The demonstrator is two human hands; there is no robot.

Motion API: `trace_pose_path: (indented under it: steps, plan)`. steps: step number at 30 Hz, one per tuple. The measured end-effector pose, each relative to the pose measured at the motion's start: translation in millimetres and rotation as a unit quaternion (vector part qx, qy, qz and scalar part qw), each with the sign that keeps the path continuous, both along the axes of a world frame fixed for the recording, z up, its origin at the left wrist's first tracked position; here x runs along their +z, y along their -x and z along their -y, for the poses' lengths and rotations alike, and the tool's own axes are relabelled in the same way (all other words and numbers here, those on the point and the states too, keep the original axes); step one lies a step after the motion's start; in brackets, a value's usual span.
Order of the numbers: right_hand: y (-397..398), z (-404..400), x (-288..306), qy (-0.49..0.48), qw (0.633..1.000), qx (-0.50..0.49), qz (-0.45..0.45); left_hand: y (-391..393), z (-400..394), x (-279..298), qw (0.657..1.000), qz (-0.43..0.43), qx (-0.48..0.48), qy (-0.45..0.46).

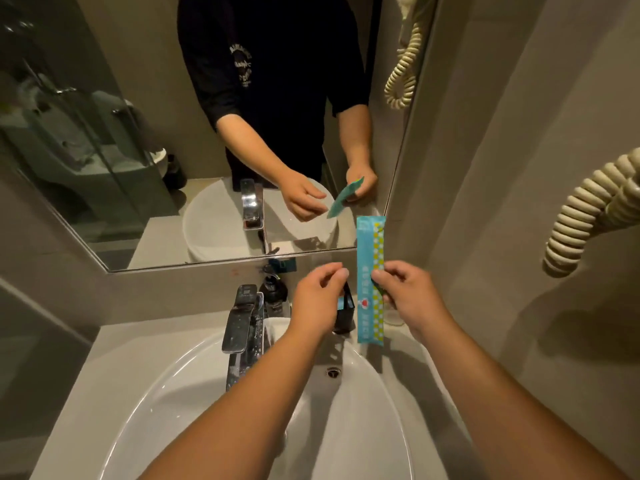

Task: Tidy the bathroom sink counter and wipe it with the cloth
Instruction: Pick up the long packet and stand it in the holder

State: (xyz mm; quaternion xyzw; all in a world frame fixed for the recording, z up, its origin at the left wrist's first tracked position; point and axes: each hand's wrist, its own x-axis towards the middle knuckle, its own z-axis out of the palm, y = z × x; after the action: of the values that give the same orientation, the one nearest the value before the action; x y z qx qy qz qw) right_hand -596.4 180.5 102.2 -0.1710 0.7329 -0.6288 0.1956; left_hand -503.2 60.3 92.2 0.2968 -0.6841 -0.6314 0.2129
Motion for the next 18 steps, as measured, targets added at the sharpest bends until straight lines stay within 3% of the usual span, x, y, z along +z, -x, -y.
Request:
trace_pose_path:
  steps: [6,11,18]
  plan:
    - [19,52,-6,0.006,0.998,0.042,-0.035,30,40,9,0.999,-0.022,0.028,-0.026]
    - [30,73,-25,0.021,0.997,0.061,-0.037,39,50,-6,0.996,-0.024,0.09,0.009]
    - [36,76,-71,0.005,0.998,0.055,0.002,48,43,-49,0.991,0.046,0.121,0.047]
